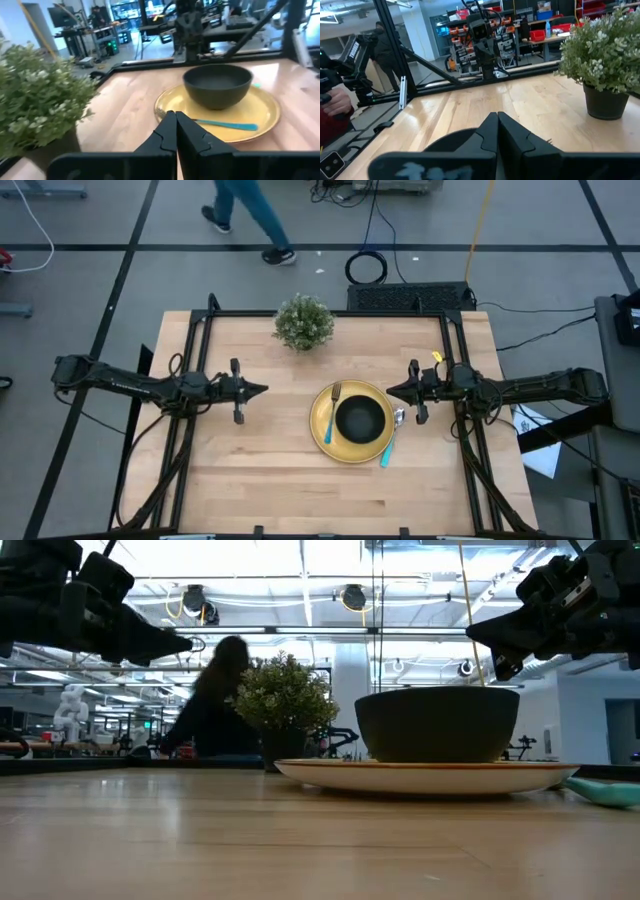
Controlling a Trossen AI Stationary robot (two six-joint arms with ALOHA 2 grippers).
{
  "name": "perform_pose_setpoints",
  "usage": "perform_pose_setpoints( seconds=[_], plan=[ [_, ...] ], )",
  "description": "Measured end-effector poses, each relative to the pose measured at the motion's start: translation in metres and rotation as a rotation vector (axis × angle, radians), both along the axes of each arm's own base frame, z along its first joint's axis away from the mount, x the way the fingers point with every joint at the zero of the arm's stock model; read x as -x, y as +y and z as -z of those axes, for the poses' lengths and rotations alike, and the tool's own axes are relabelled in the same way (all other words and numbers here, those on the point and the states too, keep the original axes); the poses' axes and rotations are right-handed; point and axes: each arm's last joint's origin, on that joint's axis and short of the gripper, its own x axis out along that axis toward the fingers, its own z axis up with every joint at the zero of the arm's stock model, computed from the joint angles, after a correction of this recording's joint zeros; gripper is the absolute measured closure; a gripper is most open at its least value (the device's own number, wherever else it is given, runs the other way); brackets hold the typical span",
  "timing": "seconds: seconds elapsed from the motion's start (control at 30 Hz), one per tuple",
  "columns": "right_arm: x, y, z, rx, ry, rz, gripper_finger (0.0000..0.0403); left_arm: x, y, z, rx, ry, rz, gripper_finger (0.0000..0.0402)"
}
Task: Set table place
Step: Adjust the yellow plate
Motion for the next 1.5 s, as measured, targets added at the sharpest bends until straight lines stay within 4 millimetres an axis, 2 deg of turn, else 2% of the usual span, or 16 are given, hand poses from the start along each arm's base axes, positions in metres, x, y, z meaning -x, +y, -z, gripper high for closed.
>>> perform_pose_setpoints(
  seconds=[0.6,0.97,1.23,1.5],
  plan=[
    [-0.005,0.0,0.01,-0.009,0.08,-0.029,0.0403,0.0,0.01,0.001,0.0,0.007,-0.061,0.0401],
    [-0.004,0.009,0.004,-0.005,0.023,-0.211,0.0403,0.0,0.009,0.001,0.008,0.01,-0.061,0.0392],
    [-0.003,0.018,-0.012,-0.124,-0.118,-0.29,0.0403,0.0,0.009,0.0,0.023,0.001,-0.062,0.0397],
    [-0.001,0.028,-0.016,0.01,-0.189,-0.35,0.0403,0.0,0.009,0.0,0.014,-0.005,-0.061,0.0384]
  ],
)
